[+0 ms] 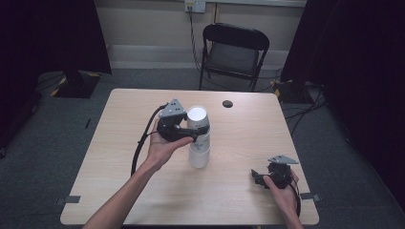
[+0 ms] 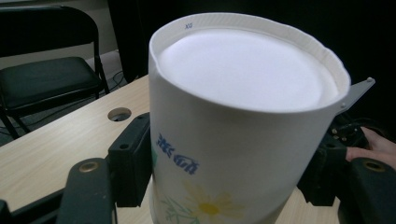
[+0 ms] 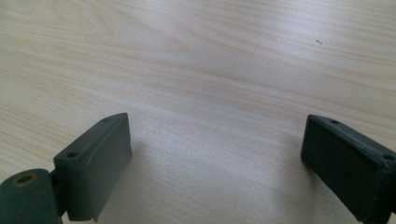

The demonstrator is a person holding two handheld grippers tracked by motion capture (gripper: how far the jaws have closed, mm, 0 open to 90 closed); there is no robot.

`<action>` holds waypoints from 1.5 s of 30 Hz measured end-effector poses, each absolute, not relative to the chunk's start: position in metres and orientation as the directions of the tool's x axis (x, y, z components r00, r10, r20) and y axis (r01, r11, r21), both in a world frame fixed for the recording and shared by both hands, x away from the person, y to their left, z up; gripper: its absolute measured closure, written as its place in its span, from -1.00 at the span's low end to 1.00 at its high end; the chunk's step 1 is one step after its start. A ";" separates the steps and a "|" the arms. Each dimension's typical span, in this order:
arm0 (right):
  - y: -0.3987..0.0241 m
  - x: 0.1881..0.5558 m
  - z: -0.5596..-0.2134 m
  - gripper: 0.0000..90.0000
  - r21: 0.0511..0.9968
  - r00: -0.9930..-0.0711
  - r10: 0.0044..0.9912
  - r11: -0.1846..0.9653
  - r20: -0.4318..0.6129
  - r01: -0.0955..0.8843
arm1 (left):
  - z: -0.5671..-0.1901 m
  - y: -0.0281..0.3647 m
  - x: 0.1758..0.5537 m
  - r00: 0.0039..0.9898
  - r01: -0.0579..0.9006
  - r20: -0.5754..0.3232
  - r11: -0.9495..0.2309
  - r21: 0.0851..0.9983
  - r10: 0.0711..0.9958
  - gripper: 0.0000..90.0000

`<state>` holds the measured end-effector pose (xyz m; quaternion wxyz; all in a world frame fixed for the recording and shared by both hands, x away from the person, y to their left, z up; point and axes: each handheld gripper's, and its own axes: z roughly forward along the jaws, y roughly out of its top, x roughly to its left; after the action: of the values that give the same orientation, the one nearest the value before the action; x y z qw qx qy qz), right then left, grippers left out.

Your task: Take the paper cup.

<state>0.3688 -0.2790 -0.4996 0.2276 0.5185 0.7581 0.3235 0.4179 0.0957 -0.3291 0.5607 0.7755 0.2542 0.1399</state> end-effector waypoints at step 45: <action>-0.253 0.357 -0.484 -0.34 0.761 -0.529 0.848 0.334 0.015 0.557 | -0.358 0.173 0.394 0.790 0.403 -0.297 -0.090 0.911 0.537 -0.25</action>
<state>0.3570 -0.2527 -0.4839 0.1973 0.4434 0.7924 0.3696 0.3941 0.1727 -0.3584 0.5943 0.7359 0.3194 0.0563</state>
